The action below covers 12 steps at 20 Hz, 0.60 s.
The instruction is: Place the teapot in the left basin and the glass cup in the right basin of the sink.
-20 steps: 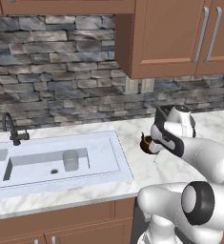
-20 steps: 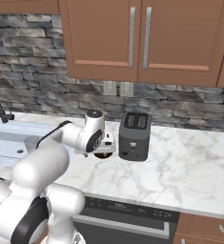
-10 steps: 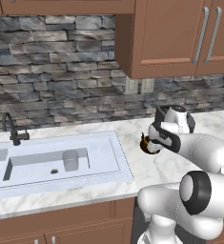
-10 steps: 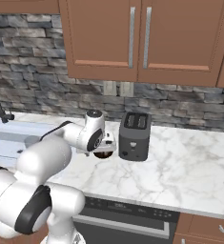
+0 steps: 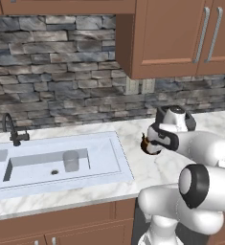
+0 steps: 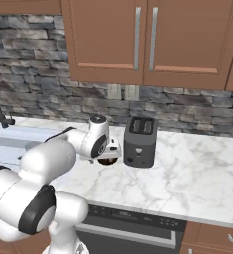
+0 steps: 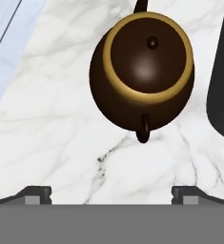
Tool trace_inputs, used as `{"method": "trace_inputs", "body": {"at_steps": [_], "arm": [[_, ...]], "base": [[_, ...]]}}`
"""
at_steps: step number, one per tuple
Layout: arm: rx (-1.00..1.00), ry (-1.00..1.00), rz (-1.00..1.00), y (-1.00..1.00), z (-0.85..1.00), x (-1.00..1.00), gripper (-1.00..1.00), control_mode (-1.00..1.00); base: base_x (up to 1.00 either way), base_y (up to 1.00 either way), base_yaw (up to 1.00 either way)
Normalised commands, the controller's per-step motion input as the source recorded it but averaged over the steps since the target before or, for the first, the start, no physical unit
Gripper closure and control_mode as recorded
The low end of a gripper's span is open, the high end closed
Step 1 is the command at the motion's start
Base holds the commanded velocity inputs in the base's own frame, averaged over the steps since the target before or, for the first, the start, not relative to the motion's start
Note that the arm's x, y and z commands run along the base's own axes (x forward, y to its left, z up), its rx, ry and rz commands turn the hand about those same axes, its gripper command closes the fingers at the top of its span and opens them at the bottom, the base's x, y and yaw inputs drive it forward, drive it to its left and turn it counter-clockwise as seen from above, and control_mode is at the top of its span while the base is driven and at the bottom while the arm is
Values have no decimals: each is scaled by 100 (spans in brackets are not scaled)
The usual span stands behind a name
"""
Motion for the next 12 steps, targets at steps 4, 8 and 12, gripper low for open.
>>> {"method": "trace_inputs", "body": {"at_steps": [4, 8, 12], "arm": [[-1, 0, 0, 0, -12, 12, -100, -100], [0, 0, 0, 0, -12, 15, -100, -100], [-1, 0, 0, -4, -8, 13, -100, -100]], "base": [[0, 0, 0], [0, 0, 0], [0, 0, 0]]}}
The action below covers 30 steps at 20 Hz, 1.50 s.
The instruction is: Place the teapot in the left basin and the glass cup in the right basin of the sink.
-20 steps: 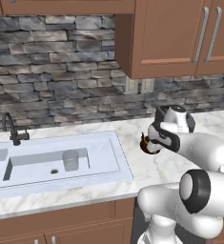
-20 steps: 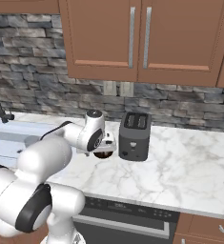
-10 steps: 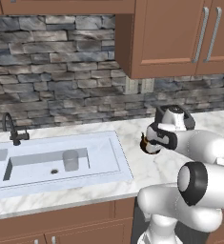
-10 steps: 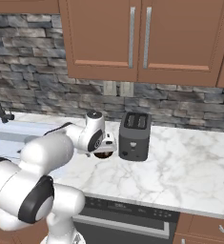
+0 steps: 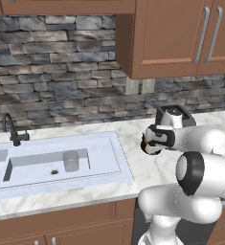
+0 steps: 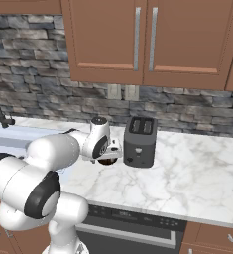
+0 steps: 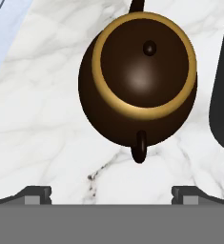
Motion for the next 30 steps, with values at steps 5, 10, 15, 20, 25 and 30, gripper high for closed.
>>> {"method": "trace_inputs", "body": {"at_steps": [5, 10, 15, 20, 25, 30], "arm": [[-1, 0, 0, -5, -7, 12, -100, -100], [0, 0, 0, -7, -3, 8, -100, -100], [0, -2, 0, -2, -9, 3, -100, -100], [-1, -4, 0, 0, -14, 2, -100, -100], [-1, -4, 0, 0, -13, 5, -100, -100], [-1, -3, 0, 0, -10, 7, -100, -100]], "base": [[0, 0, 0], [0, 0, 0], [0, 0, 0], [0, 0, 0], [0, 0, 0], [0, 0, 0]]}}
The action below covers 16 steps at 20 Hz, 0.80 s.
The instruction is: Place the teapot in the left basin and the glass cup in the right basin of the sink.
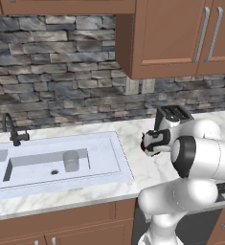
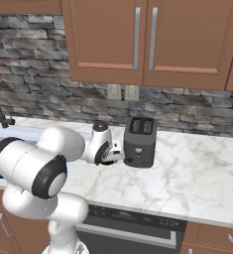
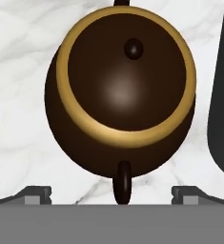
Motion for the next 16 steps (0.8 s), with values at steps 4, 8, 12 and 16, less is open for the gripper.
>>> {"method": "trace_inputs", "body": {"at_steps": [4, 8, 12, 16], "arm": [[0, -1, 0, -2, -4, 8, -100, -100], [0, 0, 0, 0, 0, 10, -100, -100], [0, 0, 0, 0, 0, 11, -100, -100], [0, 0, 0, 0, 0, 11, -100, -100]], "base": [[0, 0, 0], [0, 0, 0], [0, 0, 0], [0, 0, 0]]}}
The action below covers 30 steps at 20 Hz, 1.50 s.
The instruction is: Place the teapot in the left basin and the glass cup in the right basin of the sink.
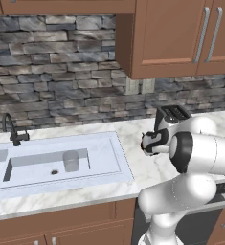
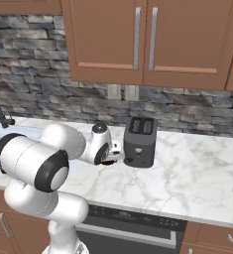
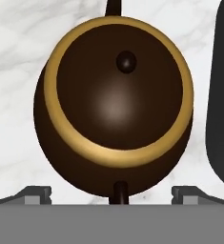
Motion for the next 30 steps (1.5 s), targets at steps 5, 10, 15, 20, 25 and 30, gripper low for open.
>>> {"method": "trace_inputs", "body": {"at_steps": [5, 10, 15, 20, 25, 30], "arm": [[0, 0, 0, -1, 0, 4, -100, -100], [0, 0, 0, -7, 0, 0, -100, -100], [0, 0, 0, -7, 0, -3, -100, -100], [0, 0, 0, -2, 0, 0, -100, -100], [0, 0, 0, 0, 0, 0, -100, -100], [0, 0, 0, 0, 0, 0, 100, -100]], "base": [[0, 0, 0], [0, 0, 0], [0, 0, 0], [0, 0, 0], [0, 0, 0], [0, 0, 0]]}}
